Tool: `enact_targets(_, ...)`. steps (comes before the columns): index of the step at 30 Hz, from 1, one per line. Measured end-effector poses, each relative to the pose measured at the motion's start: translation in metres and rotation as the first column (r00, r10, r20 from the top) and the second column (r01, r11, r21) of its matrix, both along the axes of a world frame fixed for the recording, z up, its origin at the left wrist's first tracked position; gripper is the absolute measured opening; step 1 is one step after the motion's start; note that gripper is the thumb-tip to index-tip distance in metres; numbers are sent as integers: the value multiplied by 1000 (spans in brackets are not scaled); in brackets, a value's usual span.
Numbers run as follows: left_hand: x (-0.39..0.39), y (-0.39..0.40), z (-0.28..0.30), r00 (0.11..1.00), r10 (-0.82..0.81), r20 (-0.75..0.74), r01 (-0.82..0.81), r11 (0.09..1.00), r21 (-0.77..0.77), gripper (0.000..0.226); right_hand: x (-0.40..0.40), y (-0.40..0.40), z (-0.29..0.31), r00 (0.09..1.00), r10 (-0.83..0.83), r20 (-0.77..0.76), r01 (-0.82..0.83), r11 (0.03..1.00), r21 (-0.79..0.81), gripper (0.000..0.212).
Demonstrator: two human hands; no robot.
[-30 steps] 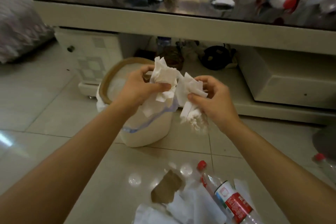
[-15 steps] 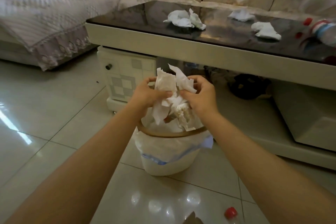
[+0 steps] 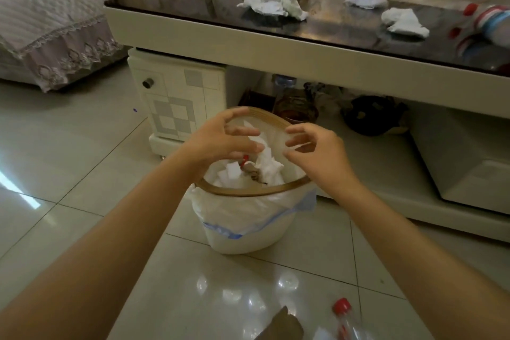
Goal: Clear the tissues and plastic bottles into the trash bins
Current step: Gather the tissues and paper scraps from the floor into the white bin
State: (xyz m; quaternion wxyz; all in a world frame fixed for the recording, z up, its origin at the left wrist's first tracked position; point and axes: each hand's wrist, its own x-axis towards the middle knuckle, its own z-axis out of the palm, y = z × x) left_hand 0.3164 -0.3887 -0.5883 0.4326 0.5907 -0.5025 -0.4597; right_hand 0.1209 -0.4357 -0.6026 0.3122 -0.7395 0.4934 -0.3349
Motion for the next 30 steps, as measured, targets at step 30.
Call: enact_targets(30,-167,114,-212,208,-732,649,677,587,444,98,-202,213,-172,671,329,-664,-258,944,207,62)
